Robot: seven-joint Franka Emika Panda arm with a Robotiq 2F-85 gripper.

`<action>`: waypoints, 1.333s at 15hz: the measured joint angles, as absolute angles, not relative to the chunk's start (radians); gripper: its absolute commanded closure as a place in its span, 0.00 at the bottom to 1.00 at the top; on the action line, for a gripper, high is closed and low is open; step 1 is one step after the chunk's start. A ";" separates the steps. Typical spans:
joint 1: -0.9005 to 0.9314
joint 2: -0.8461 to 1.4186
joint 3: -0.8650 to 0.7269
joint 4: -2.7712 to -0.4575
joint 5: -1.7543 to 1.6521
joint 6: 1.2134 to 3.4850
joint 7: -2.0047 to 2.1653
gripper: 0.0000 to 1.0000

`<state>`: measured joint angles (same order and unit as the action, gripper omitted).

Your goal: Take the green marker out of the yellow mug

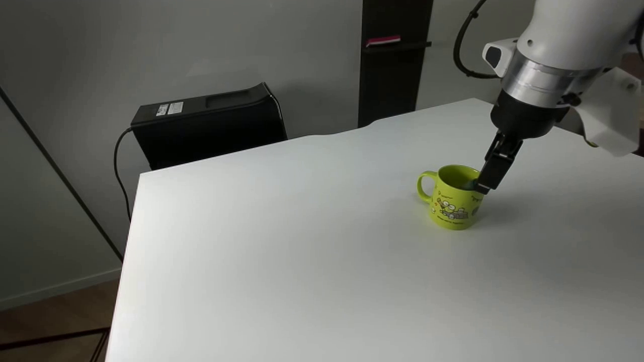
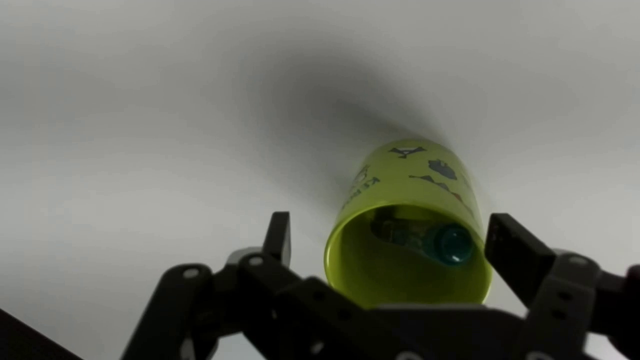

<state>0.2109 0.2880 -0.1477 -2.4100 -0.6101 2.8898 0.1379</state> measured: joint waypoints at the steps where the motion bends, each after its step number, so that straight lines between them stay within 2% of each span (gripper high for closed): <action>1: 0.215 0.292 -0.153 -2.407 -0.611 2.890 0.138 0.00; 16: 0.286 0.318 -0.219 -2.386 -0.613 2.890 0.142 0.00; 17: 0.291 0.319 -0.223 -2.386 -0.613 2.890 0.142 0.22; 18: 0.296 0.319 -0.228 -2.386 -0.613 2.890 0.142 0.25; 20: 0.306 0.319 -0.235 -2.385 -0.613 2.890 0.142 0.40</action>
<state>0.3058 0.3192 -0.2351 -2.3848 -0.6128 2.8898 0.1422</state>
